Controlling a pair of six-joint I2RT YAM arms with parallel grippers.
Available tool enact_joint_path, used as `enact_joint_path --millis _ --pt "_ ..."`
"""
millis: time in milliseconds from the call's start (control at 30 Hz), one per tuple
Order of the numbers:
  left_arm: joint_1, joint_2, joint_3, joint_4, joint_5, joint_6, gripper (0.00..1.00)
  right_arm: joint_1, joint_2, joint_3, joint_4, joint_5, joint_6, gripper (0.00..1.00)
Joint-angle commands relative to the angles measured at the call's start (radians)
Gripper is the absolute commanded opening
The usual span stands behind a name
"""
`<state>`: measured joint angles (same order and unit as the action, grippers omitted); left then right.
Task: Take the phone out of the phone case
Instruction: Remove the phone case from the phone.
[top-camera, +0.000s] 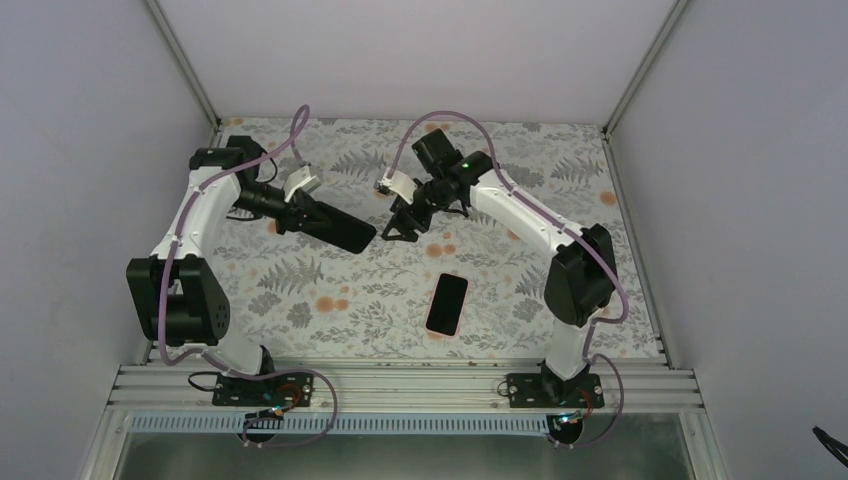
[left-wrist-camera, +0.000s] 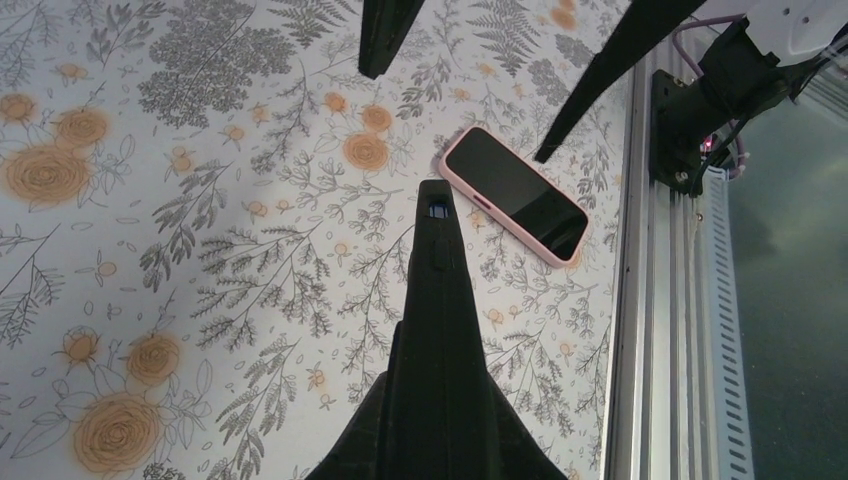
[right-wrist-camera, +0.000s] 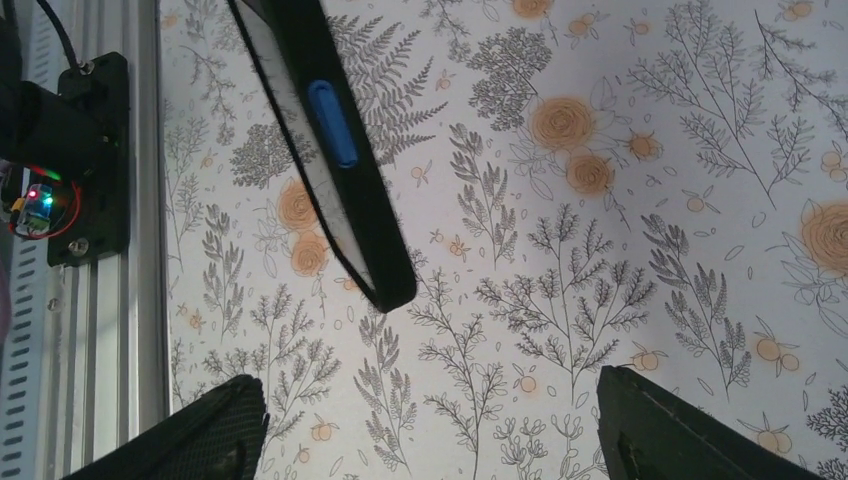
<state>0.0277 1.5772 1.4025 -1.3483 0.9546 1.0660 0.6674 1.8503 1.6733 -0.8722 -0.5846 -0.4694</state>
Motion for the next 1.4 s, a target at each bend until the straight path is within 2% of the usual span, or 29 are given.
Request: enact_joint_path --millis 0,100,467,967,1367 --pt "-0.003 -0.03 0.01 -0.01 0.112 0.029 0.02 -0.003 0.044 0.037 0.008 0.003 0.028 0.79" --pt "-0.003 -0.041 0.015 -0.009 0.133 0.022 0.02 -0.004 0.06 0.047 0.021 0.029 0.041 0.77" --pt "-0.005 -0.054 0.017 -0.009 0.158 0.006 0.02 -0.01 0.086 0.07 0.042 0.062 0.069 0.77" --pt "-0.005 -0.028 0.041 -0.009 0.163 -0.005 0.02 -0.017 0.044 0.04 -0.042 -0.09 -0.029 0.75" --pt "-0.006 -0.034 0.026 -0.009 0.17 -0.005 0.02 -0.03 0.077 0.077 0.007 -0.042 0.025 0.72"
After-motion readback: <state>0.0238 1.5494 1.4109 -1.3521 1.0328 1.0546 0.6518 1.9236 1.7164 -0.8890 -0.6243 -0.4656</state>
